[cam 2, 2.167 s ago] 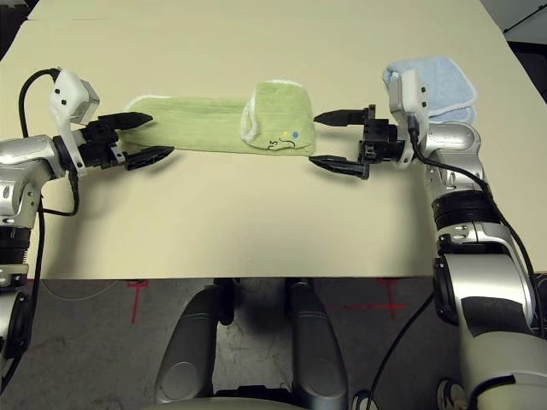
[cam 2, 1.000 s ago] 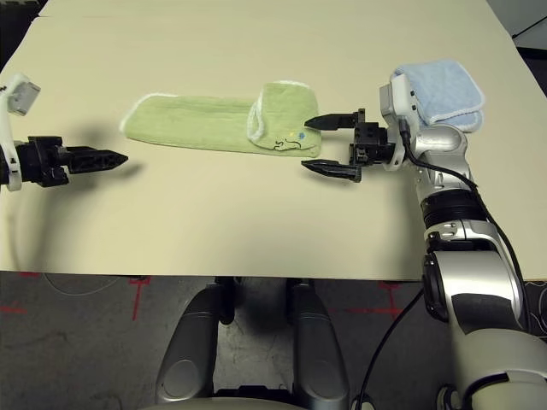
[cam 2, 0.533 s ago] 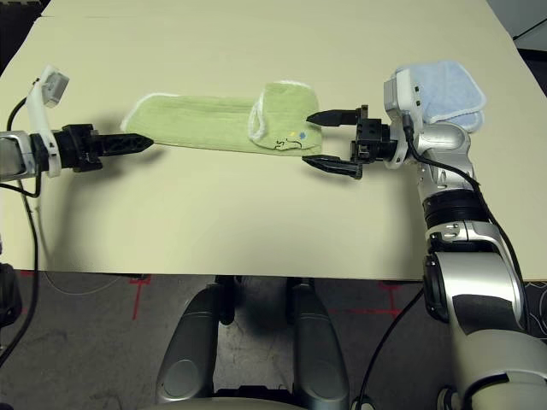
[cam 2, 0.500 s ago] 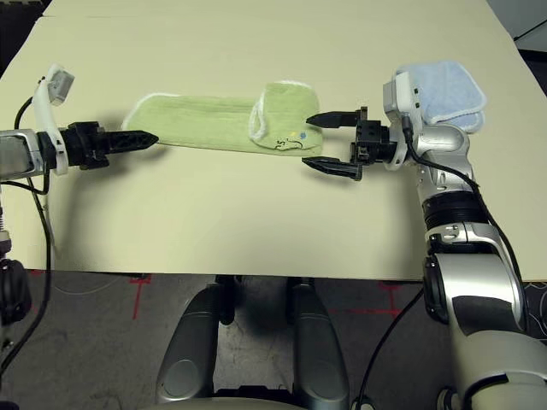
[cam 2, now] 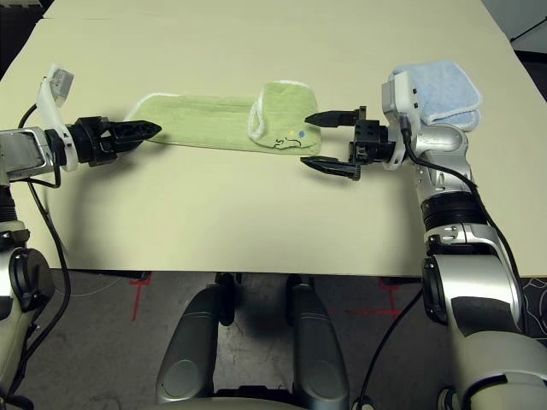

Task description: Fold the towel and set it aside.

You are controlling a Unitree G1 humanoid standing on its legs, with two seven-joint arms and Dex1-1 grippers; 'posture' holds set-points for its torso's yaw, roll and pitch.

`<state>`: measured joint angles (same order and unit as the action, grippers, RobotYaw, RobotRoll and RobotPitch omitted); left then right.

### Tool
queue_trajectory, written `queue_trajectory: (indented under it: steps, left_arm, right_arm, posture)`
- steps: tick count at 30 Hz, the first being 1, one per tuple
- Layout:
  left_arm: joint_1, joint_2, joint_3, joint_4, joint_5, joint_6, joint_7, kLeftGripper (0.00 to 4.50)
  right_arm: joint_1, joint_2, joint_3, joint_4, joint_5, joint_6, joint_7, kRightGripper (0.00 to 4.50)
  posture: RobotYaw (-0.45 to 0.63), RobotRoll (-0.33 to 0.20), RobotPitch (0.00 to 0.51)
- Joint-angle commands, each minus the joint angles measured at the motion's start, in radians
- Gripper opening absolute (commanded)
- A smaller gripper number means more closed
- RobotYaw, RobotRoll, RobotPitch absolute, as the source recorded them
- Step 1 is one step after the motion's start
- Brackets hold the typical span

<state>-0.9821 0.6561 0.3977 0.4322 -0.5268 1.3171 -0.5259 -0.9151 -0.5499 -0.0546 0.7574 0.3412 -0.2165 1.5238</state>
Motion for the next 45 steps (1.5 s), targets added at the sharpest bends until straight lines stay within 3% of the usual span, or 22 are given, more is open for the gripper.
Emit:
queue_trajectory:
  steps: [1, 7, 10, 21, 30, 36, 45]
  left_arm:
    - [-0.008, -0.006, 0.018, 0.030, 0.011, -0.028, 0.039, 4.50]
    - [0.010, -0.005, 0.011, 0.020, 0.009, -0.050, 0.067, 4.50]
    - [0.015, 0.000, 0.009, 0.018, 0.012, -0.062, 0.078, 3.88]
    - [-0.042, -0.011, 0.096, 0.062, -0.031, 0.041, 0.121, 0.01]
    - [-0.056, 0.046, 0.082, 0.067, -0.012, 0.032, 0.127, 0.01]
    - [0.010, 0.113, 0.102, -0.028, -0.042, 0.120, 0.114, 0.01]
    - [0.102, 0.081, 0.190, -0.223, -0.065, 0.223, 0.141, 0.01]
  right_arm:
    - [0.015, -0.002, -0.007, -0.005, 0.001, -0.002, 0.003, 4.48]
    - [0.013, -0.001, -0.006, -0.006, 0.001, 0.000, 0.002, 4.48]
    - [0.012, -0.002, -0.005, -0.007, 0.000, -0.001, 0.003, 4.50]
    - [0.003, -0.005, -0.004, 0.011, -0.012, -0.016, -0.004, 4.50]
    - [0.004, -0.008, -0.006, 0.014, -0.014, -0.018, -0.011, 4.50]
    - [-0.006, -0.013, -0.007, 0.041, -0.019, -0.030, -0.010, 4.50]
    - [-0.030, -0.004, -0.001, 0.083, -0.028, -0.054, -0.006, 4.50]
  posture:
    - [0.07, 0.000, 0.312]
    - [0.07, 0.000, 0.312]
    - [0.07, 0.000, 0.312]
    - [0.07, 0.000, 0.311]
    - [0.06, 0.000, 0.311]
    - [0.07, 0.000, 0.312]
    - [0.09, 0.000, 0.313]
